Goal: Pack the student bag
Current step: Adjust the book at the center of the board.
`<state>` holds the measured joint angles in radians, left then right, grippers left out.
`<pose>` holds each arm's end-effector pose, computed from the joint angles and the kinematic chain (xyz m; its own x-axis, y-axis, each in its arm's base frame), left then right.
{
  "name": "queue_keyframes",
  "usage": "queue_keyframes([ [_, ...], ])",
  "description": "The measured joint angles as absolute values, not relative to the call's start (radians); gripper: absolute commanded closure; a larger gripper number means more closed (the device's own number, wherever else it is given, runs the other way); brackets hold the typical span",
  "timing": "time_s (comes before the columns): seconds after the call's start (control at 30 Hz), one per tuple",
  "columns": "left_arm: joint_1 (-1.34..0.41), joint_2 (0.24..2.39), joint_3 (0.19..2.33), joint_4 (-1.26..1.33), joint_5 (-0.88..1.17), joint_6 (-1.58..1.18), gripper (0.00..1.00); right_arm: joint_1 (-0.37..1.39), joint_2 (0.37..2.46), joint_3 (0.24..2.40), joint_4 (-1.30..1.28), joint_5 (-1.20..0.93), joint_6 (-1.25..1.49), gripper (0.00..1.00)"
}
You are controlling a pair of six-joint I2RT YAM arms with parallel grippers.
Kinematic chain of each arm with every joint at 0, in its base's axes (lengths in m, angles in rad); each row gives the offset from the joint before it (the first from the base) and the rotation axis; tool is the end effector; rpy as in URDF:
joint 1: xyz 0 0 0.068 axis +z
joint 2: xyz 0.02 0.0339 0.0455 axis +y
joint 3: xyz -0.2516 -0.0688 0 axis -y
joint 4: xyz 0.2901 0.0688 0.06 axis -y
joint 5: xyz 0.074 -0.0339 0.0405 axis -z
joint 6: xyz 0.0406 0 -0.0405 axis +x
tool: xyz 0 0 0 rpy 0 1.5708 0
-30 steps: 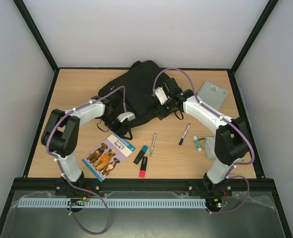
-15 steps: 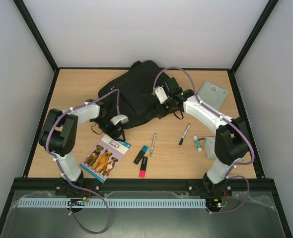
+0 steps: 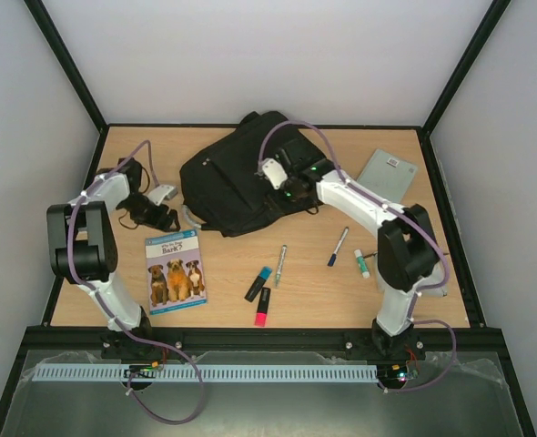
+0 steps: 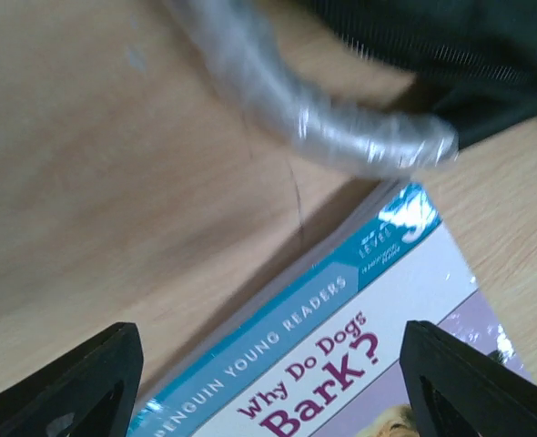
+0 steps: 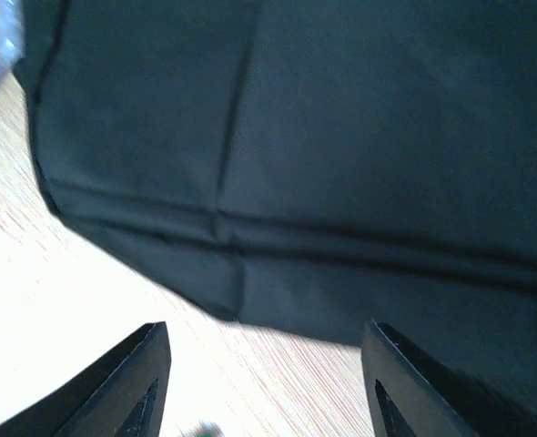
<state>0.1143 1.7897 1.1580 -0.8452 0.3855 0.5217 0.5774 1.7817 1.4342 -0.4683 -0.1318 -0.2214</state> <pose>0.3541 0.0253 0.1251 -0.8927 0.3623 -0.2678 0.4317 0.8582 -0.2778 0.3692 0.2469 0.2339 -0.4599 -0.5594 -0.6896 -0.7355 0.6751 -0.0571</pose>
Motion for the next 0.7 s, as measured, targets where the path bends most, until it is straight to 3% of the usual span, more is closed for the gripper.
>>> queue_keyframes([
  [0.23,0.123,1.786,1.264,-0.857,0.423,0.467,0.16,0.698,1.975,1.633,-0.463,-0.152,-0.217,0.43],
  [0.47,0.172,1.778,1.267,-0.868,0.549,0.36,0.16,0.795,2.145,1.789,-0.455,-0.176,-0.195,0.31],
  [0.7,0.19,1.731,1.253,-0.854,0.62,0.29,0.16,0.822,2.252,1.848,-0.462,-0.188,-0.198,0.29],
])
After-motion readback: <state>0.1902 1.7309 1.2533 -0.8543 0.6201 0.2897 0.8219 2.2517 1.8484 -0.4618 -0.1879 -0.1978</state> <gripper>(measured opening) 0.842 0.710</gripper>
